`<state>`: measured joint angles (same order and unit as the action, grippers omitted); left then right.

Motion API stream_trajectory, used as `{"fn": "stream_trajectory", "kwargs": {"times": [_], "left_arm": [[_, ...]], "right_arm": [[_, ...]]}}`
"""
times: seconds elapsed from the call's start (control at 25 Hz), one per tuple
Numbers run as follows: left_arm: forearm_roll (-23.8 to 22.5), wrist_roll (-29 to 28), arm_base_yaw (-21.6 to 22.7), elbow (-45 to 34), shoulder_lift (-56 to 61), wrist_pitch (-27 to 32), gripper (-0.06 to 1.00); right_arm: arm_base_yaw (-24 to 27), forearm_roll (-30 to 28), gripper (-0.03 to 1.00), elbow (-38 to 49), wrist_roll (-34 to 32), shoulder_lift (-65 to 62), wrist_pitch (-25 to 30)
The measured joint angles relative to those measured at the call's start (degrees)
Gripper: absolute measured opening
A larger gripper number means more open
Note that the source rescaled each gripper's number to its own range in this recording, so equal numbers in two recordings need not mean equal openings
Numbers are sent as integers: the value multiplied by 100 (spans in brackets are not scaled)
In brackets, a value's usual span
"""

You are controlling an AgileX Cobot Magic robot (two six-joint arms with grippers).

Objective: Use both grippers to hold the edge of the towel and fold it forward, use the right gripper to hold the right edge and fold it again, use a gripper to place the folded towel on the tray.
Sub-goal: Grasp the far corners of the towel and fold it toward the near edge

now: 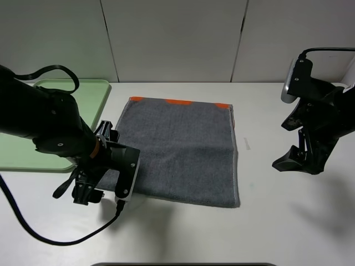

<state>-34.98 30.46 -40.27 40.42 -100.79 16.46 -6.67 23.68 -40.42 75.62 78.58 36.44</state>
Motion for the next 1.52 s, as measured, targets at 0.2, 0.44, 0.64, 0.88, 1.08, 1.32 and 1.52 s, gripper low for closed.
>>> {"fn": "stream_trajectory", "kwargs": {"times": [0.2,0.44,0.64,0.88,1.08,1.32,1.52], "left_arm": [[-19,215,0,-90,-13,35,96],[-32,593,0,-161,-254,224,96],[-54,622,0,-138,-314,268,95],[-54,633,0,-139,-314,268,94],[-54,637,0,-139,-314,262,94],[-49,637,0,-139,-314,262,93],[-49,637,0,-139,-325,262,92]], "right_arm": [[0,0,100,0,0,0,0],[0,7,100,0,0,0,-2],[0,35,100,0,0,0,-2],[-558,88,100,0,66,0,-9],[-1228,109,100,0,77,0,-232],[-1287,127,100,41,-25,0,-380],[-1287,185,100,530,-25,-5,-841]]}}
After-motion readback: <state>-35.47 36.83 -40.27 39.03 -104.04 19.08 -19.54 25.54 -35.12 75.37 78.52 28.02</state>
